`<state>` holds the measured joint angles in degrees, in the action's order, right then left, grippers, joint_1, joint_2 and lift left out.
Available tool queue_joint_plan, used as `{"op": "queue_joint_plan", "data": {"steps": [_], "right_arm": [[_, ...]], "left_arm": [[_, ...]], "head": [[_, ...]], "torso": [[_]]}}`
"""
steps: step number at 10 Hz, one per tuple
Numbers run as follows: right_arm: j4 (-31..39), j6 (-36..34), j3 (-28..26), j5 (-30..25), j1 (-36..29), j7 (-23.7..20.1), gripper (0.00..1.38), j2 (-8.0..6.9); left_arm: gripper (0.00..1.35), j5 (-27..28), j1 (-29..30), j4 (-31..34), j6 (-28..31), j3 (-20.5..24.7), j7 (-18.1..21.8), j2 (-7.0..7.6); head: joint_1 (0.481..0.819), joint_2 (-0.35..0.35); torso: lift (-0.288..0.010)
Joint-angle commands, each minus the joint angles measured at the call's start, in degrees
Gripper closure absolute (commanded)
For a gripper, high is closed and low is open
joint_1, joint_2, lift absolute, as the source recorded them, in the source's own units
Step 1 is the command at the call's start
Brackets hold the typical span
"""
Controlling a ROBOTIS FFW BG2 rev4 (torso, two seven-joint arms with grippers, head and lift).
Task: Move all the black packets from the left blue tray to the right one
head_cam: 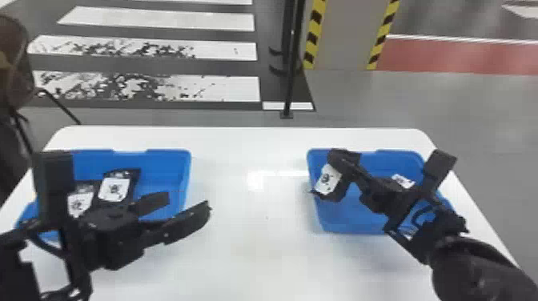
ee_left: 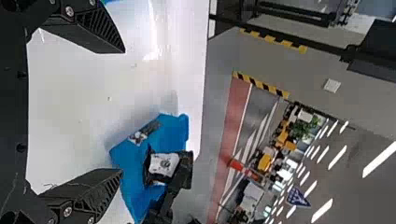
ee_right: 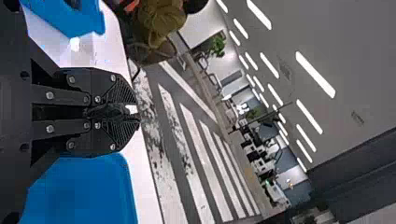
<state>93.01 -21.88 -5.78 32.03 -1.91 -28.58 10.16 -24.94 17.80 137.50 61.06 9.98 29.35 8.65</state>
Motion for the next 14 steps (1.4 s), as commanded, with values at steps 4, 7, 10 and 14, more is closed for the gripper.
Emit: {"op": "queue_joint_plan", "data": {"steps": [4, 7, 10, 14], "right_arm": [[0.0, 9.9, -0.2, -3.8, -3.4, 8.0, 0.09, 0.21], [18.7, 13.6, 0.1, -4.5, -16.8, 10.6, 0.27, -2.43], [26.4, 13.4, 1.6, -0.8, -24.2, 8.7, 0.27, -2.69], [33.8, 16.8, 2.7, -0.8, -32.7, 8.0, 0.27, -4.27]], "left_arm": [[0.14, 3.0, 1.2, 0.4, 0.1, 6.9, -0.8, -1.01], [0.14, 9.2, -0.4, 0.0, 1.8, 11.7, -3.6, -1.27], [0.14, 15.3, -7.5, -8.2, 3.3, 12.4, -5.6, 0.05], [0.14, 18.3, -17.7, -23.0, 3.5, 7.6, -7.1, 1.10]], "head": [[0.695, -0.075], [0.695, -0.021], [0.695, 0.142], [0.695, 0.213]], "torso": [[-0.140], [-0.140], [-0.140], [-0.140]]}}
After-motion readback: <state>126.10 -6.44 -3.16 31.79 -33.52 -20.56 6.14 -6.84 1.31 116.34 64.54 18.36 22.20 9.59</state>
